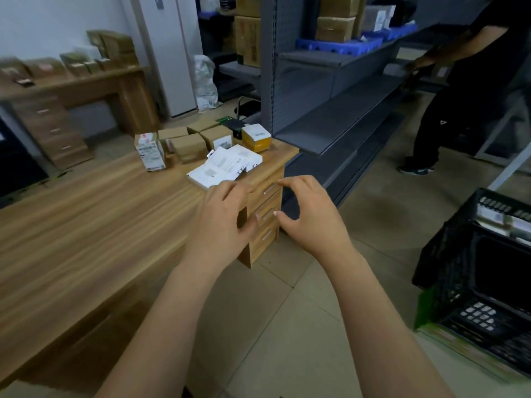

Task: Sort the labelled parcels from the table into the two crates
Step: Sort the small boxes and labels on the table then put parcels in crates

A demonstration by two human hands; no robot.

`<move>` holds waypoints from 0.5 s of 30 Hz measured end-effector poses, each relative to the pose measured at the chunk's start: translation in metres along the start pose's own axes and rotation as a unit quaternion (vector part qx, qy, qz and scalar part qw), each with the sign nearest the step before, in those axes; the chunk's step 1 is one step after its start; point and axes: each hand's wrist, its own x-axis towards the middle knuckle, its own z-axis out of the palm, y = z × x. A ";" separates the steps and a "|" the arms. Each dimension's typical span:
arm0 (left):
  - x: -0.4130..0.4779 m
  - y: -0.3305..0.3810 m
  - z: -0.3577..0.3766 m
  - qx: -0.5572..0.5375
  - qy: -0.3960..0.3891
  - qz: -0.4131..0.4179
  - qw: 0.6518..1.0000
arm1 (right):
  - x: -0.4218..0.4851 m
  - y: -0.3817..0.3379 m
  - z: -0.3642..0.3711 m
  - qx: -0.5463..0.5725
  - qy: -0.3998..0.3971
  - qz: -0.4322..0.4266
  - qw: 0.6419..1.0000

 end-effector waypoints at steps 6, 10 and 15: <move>0.062 -0.060 0.010 0.015 0.000 -0.034 0.999 | 0.080 0.008 0.042 0.006 -0.021 0.011 1.000; 0.099 -0.095 0.025 0.019 -0.001 -0.071 0.997 | 0.135 0.025 0.071 0.017 -0.047 0.005 0.999; 0.152 -0.129 0.054 0.036 0.005 -0.133 0.990 | 0.208 0.049 0.105 0.036 -0.101 -0.020 0.994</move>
